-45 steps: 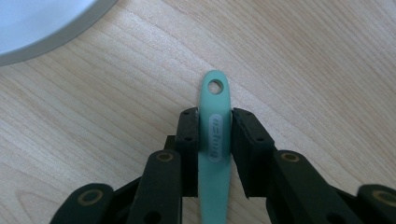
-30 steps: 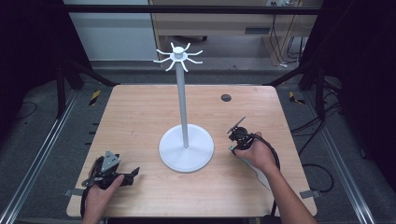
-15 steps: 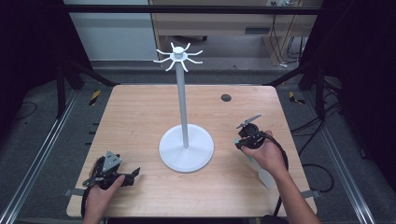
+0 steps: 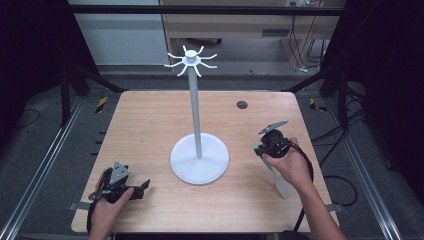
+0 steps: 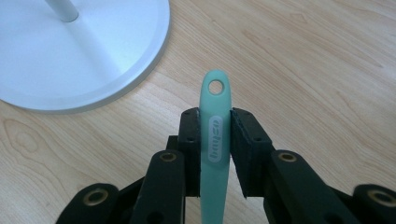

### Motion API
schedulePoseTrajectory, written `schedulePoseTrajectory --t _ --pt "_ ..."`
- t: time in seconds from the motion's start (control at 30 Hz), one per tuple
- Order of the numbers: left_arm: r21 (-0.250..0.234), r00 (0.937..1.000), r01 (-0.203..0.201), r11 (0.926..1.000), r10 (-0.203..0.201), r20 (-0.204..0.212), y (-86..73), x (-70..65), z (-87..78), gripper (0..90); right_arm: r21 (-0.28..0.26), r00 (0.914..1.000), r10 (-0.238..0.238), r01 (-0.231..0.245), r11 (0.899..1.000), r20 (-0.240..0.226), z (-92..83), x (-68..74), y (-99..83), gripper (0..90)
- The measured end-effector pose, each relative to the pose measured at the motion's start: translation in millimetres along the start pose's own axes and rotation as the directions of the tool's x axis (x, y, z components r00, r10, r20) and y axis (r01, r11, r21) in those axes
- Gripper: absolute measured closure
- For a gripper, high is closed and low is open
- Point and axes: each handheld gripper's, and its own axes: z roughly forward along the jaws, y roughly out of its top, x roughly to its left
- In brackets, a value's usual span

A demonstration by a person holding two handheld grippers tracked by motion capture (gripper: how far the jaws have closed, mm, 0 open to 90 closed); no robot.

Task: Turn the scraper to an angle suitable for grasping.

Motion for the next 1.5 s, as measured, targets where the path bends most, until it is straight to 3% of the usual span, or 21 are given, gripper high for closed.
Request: schedulePoseTrajectory --t 1.0,1.3,1.5 --pt "0.003 1.0000 -0.002 1.0000 0.002 0.002 -0.2 -1.4 1.1 2.6 -0.123 0.9995 -0.024 0.026 0.992 0.022 -38.8 0.9 18.6 74.9" --pt "0.001 1.0000 0.002 1.0000 -0.002 0.000 -0.4 0.3 0.0 2.6 -0.191 0.9992 -0.008 0.016 0.981 0.039 -48.7 -0.1 27.4 74.9" --pt "0.002 1.0000 0.000 1.0000 0.000 0.002 -0.2 -0.1 -0.1 2.6 -0.249 0.9988 -0.012 0.024 0.968 0.047 -51.0 2.3 33.5 74.9"
